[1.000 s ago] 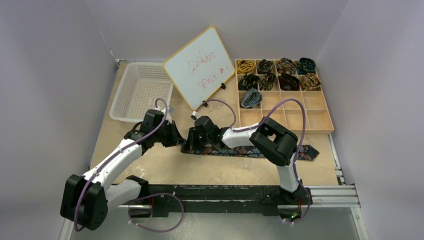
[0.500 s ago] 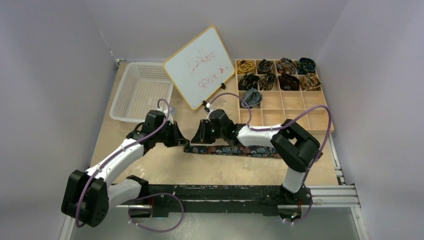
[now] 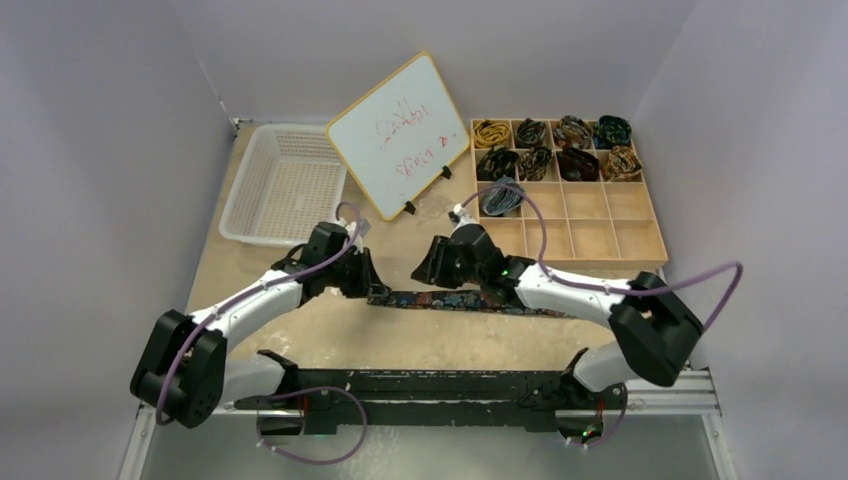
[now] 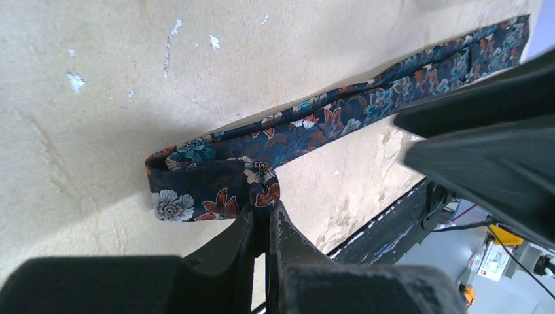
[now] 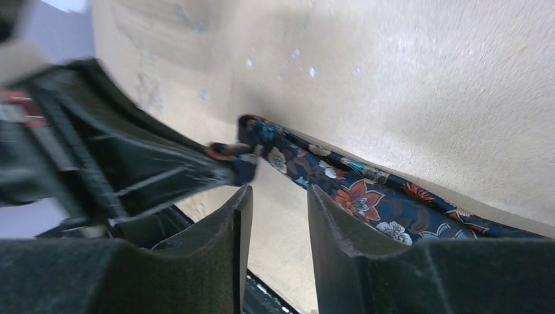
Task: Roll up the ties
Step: Roll the tie at the center of the board.
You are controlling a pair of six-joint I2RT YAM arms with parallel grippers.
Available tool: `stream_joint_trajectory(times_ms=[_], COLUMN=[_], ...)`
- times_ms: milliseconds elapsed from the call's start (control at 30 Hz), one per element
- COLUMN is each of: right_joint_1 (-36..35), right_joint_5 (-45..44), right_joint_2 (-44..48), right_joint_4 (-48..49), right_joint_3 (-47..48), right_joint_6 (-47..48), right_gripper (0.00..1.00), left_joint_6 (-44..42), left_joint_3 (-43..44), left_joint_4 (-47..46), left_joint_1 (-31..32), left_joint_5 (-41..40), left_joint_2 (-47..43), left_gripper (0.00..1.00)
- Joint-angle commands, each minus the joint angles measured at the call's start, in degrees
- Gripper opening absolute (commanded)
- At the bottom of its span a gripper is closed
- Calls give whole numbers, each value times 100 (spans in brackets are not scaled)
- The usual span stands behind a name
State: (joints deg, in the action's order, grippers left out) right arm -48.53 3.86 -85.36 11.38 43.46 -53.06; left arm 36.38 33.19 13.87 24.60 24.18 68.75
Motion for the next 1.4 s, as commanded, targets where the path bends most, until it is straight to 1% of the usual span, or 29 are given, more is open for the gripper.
stream_joint_trajectory(times_ms=[0,67,133,300,400,500,533,567,700,733,800,833,900,967,1000,1067,1133,1200,1300,1367], right_joint_1=[22,21,19,20,23,23,29,28,33,34,1,-29,-92,-168,-249,-488,-770,-916,-955,-956], right_joint_5=[-593,-670,-688,-725,-633,-590,-584,-546,-115,93,193,431,487,648,607,522,388,272,314,420], right_joint_2=[694,898,1065,1218,1240,1285,1314,1351,1362,1329,1217,1130,983,735,595,278,-68,-390,-779,-969], right_joint_4=[-307,-360,-368,-418,-391,-274,-230,-182,229,432,915,1221,1657,1845,1780,1484,1243,1167,1061,982], right_joint_3=[-55,-127,-213,-323,-338,-368,-398,-416,-395,-384,-354,-447,-535,-505,-410,-81,167,304,538,650], right_joint_6=[14,7,-6,10,104,358,459,599,1397,1649,2213,2496,2788,3288,3545,4370,5000,5499,5932,6201], right_gripper=[41,43,44,47,48,53,56,62,76,78,80,81,82,84,84,86,90,92,94,97], left_joint_6=[101,236,337,600,853,989,970,925,773,793,895,899,851,760,726,704,727,743,724,685], left_joint_3=[110,113,130,99,65,116,159,225,437,438,341,292,185,72,27,-33,-67,-65,-69,-51], left_joint_4=[-426,-481,-592,-705,-970,-932,-844,-612,285,466,732,824,980,1035,1037,1018,1013,1061,1138,1222], left_joint_1=[283,413,471,607,604,602,602,607,588,566,436,216,-388,-815,-912,-983,-1036,-1110,-1252,-1353], left_joint_5=[-154,-399,-375,-385,-80,-181,-220,-361,-1080,-1257,-1569,-1480,-1148,-849,-773,-675,-662,-652,-628,-613], left_joint_2=[303,404,484,587,454,78,-70,-246,-789,-968,-1289,-1365,-1375,-1356,-1368,-1390,-1360,-1311,-1294,-1298], left_gripper=[0,0,4,25,37,46,48,51,53,55,59,60,60,60,60,61,61,61,61,61])
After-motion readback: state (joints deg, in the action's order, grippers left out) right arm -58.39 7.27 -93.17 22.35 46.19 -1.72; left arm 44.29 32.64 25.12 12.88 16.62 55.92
